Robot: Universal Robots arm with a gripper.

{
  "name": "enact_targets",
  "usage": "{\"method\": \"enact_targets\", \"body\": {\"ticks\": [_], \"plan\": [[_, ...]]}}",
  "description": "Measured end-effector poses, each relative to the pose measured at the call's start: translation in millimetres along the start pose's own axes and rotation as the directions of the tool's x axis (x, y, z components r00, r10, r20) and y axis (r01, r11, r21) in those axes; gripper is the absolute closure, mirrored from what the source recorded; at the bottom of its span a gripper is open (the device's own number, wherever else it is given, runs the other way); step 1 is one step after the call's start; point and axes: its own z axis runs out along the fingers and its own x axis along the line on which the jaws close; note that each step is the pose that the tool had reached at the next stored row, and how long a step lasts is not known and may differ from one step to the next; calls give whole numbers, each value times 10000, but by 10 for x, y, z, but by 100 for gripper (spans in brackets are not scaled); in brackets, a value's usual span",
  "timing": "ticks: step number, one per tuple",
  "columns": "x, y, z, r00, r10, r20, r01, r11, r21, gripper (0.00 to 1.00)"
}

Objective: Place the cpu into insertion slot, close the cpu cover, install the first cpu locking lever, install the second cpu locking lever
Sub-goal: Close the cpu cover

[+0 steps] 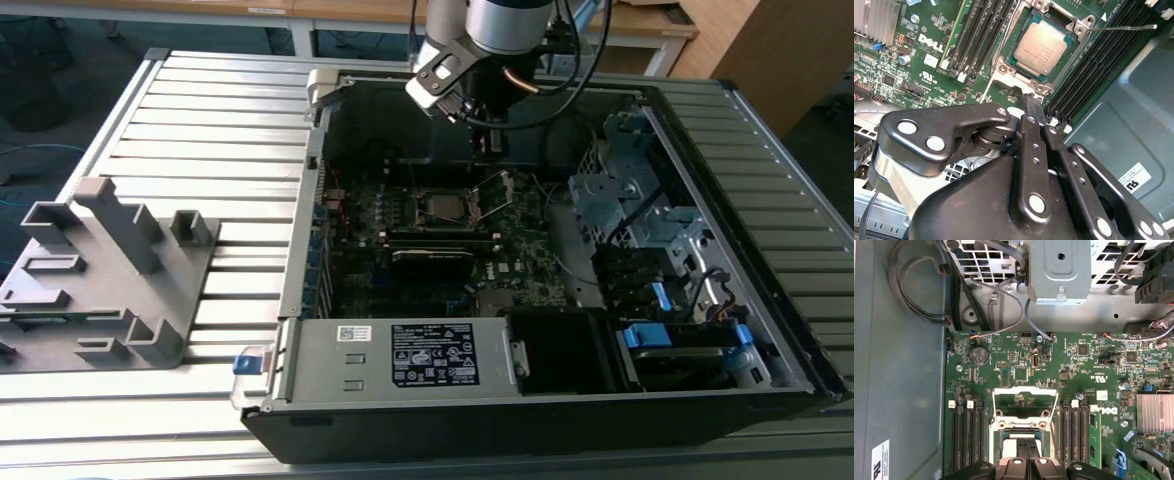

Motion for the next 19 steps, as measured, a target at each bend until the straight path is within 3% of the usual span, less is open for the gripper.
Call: {"method": "enact_targets", "body": {"ticks": [19], "plan": [[1, 72, 3, 10000, -1, -1, 1, 10000, -1, 89]]}}
